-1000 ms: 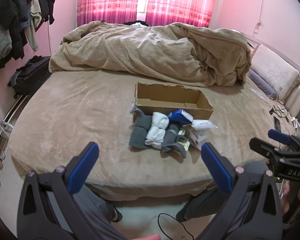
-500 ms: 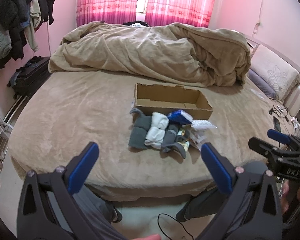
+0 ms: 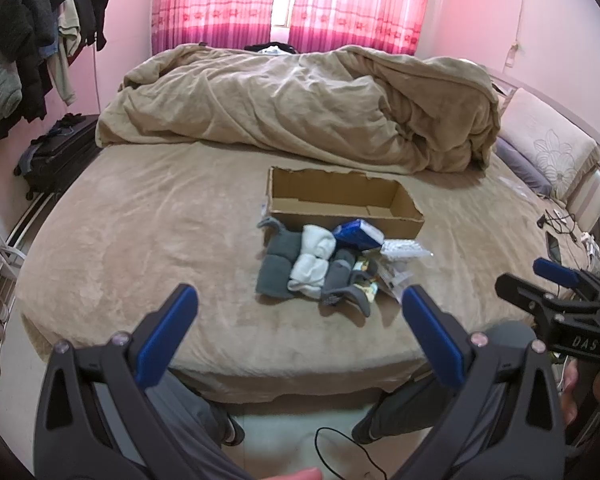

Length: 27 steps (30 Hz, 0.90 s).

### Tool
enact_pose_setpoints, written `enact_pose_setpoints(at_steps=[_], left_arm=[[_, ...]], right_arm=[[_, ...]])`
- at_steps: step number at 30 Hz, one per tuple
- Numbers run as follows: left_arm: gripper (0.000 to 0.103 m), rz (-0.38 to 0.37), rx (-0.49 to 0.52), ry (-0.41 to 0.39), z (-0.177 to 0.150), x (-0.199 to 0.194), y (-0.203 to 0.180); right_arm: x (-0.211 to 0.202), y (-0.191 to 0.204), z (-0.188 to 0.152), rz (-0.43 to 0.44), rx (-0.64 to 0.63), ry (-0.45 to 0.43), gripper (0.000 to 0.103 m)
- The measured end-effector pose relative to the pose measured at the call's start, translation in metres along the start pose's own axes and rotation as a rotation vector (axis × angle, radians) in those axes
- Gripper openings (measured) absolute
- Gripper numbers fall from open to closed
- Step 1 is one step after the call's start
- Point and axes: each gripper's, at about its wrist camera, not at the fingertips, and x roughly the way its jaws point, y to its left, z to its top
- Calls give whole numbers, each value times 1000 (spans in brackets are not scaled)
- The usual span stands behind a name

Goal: Organize objects

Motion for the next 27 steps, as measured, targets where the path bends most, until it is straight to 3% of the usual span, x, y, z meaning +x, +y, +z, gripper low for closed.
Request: enact_pose_setpoints(at_steps=[27], left_arm=[[102,-16,1,24,-2,17,-4]], right_arm=[[11,-9,-2,-5,9,14,99]])
